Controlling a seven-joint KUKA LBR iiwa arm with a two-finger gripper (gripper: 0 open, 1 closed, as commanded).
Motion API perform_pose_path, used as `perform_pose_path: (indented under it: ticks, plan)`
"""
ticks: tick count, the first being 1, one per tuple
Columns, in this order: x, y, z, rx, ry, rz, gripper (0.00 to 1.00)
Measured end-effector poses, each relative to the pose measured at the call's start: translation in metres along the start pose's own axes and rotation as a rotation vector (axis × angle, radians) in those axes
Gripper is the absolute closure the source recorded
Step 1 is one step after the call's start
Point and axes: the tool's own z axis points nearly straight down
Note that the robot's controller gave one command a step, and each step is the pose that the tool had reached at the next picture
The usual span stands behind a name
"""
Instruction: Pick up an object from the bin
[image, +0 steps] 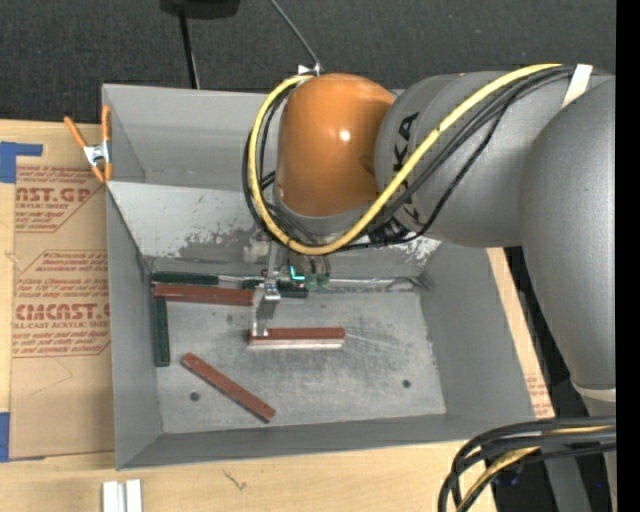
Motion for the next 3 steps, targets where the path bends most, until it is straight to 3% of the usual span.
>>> perform_pose_path:
  ticks: [1,2,3]
  plan:
    - [-0.002,-0.001,-0.005,-0.001,-0.008,0.001,0.00]
    - [0.011,-0.041,0.124,-0.004,-0.015,-0.068,1.00]
    - [0.011,-0.041,0.124,-0.004,-0.015,-0.068,1.00]
